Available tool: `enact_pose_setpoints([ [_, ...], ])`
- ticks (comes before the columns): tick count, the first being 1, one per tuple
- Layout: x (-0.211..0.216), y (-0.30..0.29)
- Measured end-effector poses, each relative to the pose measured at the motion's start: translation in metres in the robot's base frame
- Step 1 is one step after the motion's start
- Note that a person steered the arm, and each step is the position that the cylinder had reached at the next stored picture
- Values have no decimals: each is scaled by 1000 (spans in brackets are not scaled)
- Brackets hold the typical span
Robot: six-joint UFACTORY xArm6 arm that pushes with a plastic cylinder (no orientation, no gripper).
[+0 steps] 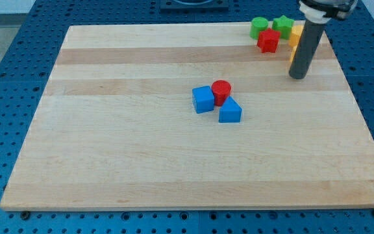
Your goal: Drag the red star into the green star
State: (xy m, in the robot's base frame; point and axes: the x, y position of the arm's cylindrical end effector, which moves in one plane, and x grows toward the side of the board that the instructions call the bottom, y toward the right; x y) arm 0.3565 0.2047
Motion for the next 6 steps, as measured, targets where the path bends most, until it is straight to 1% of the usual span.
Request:
enact_pose_setpoints([
  [1, -25, 0],
  [2, -32, 0],
  [3, -15, -13],
  [4, -13, -49],
  [5, -35, -70],
  [6, -68, -63],
])
